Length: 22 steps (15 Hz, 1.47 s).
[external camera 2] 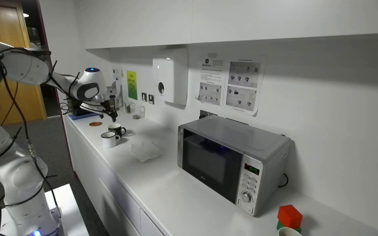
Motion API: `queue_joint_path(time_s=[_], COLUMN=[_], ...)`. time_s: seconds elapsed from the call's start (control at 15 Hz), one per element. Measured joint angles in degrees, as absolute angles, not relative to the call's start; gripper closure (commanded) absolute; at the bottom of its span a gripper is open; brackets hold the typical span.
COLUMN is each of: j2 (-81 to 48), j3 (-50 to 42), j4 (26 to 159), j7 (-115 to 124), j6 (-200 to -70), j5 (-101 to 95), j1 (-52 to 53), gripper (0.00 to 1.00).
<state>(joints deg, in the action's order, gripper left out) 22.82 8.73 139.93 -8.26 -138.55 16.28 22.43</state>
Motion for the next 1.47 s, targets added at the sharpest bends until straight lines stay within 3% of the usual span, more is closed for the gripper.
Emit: queue_joint_path(time_s=[0.87, 1.47], j2=[10.72, 9.43], j3=[10.49, 11.11], j4=[132.68, 132.08], j7=[-8.21, -12.3], j6=[-138.59, -136.83], j5=[15.42, 14.78], j1=[21.69, 20.72], gripper=[0.0, 0.0])
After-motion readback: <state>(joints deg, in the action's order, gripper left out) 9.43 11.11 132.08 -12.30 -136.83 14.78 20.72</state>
